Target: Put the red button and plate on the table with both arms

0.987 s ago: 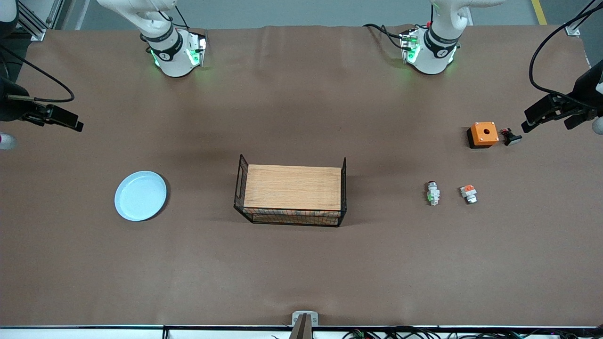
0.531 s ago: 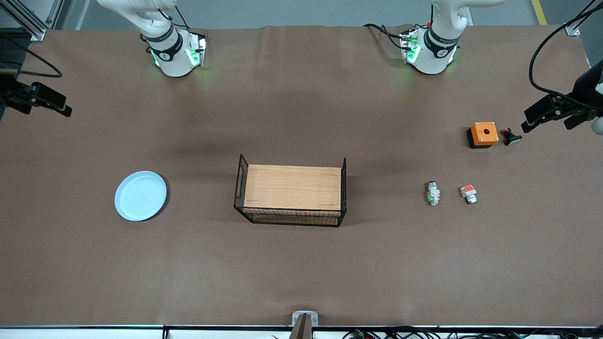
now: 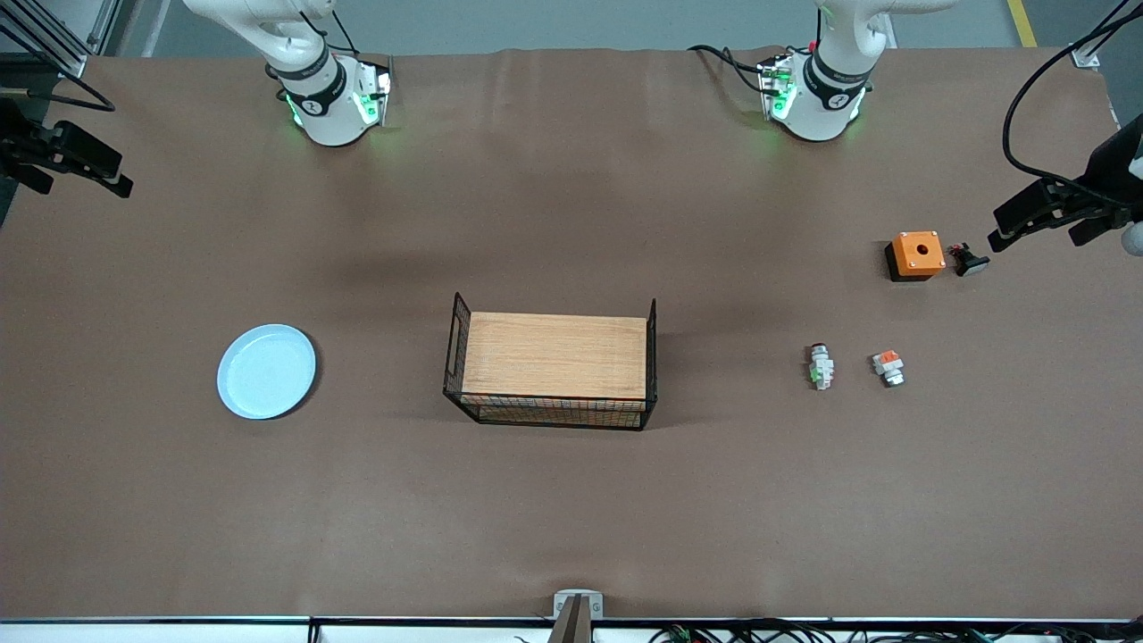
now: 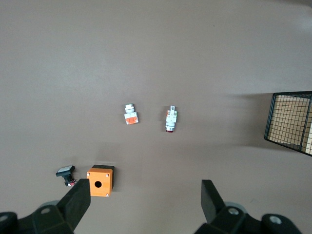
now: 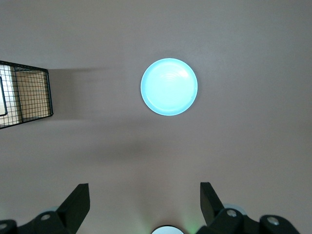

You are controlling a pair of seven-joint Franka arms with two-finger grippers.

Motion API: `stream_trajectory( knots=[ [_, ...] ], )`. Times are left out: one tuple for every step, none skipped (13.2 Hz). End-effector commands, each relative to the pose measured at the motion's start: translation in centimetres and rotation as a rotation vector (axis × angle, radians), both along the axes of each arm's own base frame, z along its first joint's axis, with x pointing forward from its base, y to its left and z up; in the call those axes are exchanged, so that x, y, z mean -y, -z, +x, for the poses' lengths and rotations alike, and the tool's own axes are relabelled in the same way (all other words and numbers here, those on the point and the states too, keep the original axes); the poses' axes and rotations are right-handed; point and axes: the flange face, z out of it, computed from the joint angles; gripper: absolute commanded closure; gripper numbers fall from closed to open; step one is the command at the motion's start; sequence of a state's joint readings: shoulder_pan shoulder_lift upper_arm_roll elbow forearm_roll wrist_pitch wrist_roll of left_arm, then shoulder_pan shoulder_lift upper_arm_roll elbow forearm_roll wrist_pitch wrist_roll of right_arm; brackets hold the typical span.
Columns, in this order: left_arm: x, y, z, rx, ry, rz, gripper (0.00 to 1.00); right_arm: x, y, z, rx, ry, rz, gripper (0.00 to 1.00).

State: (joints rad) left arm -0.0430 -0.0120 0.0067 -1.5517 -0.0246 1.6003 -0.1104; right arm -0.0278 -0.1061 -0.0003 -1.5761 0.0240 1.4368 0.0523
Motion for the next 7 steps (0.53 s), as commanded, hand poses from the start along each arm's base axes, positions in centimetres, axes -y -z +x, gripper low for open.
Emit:
stream_trajectory(
  knots=[
    [-0.16,-0.39,-0.06,-0.004,0.013,-0.005,0.0,-0.17,-0.11,-0.43,0.008,0.006,-0.019,0.0],
    [-0.06,-0.39,-0.06,-0.004,0.015,-0.006,0.0,-0.17,-0.1,-0.44,0.007,-0.002,-0.019,0.0],
    [-0.06,-0.39,-0.06,-0.004,0.015,-0.006,0.0,-0.15,-0.02,-0.39,0.005,-0.005,-0.02,0.0],
    [-0.06,-0.39,-0.06,-0.004,0.015,-0.006,0.0,-0.13,0.05,-0.33,0.005,-0.004,-0.022,0.0],
    [-0.06,-0.39,-0.06,-0.004,0.015,-0.006,0.0,-0.13,0.19,-0.21,0.004,-0.01,-0.022,0.0],
    [-0.06,-0.39,-0.06,-0.004,0.015,-0.006,0.0,-0.05,0.14,-0.14,0.01,-0.027,-0.021,0.0],
    [-0.06,-0.39,-0.06,-0.004,0.015,-0.006,0.0,-0.01,0.13,0.01,0.018,-0.044,-0.024,0.0]
  ],
)
